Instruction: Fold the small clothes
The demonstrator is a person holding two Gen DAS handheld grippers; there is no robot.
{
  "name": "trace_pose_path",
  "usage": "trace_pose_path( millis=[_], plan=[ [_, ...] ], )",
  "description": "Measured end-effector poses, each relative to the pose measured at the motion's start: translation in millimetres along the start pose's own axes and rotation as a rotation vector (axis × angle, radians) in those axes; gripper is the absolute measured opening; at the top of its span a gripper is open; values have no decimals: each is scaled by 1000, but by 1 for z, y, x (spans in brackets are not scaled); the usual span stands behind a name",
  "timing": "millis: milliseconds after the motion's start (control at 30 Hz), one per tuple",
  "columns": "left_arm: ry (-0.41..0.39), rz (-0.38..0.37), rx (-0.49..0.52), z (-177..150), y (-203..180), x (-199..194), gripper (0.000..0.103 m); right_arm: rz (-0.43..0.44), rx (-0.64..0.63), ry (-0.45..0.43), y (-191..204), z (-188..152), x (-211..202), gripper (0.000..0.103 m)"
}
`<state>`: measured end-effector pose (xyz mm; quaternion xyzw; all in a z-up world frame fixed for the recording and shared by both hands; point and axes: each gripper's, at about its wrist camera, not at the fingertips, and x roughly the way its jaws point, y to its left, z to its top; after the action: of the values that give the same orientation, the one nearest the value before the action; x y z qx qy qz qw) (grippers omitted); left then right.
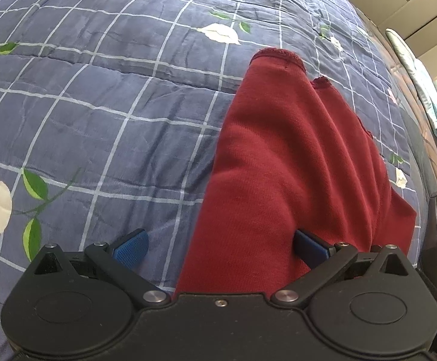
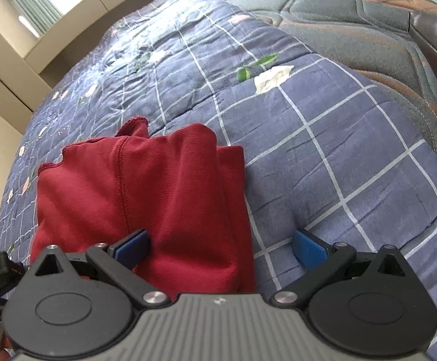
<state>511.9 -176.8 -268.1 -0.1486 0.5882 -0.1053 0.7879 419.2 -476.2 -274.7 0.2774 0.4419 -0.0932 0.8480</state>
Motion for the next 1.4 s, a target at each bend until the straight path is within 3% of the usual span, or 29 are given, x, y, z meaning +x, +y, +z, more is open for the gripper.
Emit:
trace_pose_path(
  millis=[100, 233, 300, 367, 467, 600, 700, 867, 1100, 1233, 1400],
  plan=[
    [3, -7, 12, 1, 0, 0, 103, 4, 27, 25, 5, 5, 0, 101],
    [-3, -38, 41, 1, -1, -5, 99, 27, 20, 4, 17, 3, -6, 74],
    [1, -64, 53, 2, -2, -8, 88, 18, 17, -12, 24, 0, -11, 63],
    [6, -87, 63, 2, -4, -13, 77, 7, 8, -33, 31, -3, -18, 38],
    [2, -75, 84, 1, -7, -20, 58, -12, -19, -68, 44, -8, -30, 18],
    [-17, -92, 87, 1, -5, -36, 35, 24, -52, -133, 68, -16, -54, 16],
    [-43, -118, 102, -1, 0, -56, 29, 71, -91, -154, 92, -22, -68, 16],
    [-124, -52, 148, -4, 18, -102, 28, 169, -162, -161, 136, -39, -76, 16],
    [-201, 51, 79, -5, 80, -159, 28, 273, -231, -96, 196, -74, -62, 16],
    [-219, 109, 35, -13, 112, -176, 28, 291, -270, -53, 217, -94, -54, 16],
    [-196, 126, -30, -28, 147, -173, 28, 253, -286, 10, 222, -112, -38, 16]
  ],
)
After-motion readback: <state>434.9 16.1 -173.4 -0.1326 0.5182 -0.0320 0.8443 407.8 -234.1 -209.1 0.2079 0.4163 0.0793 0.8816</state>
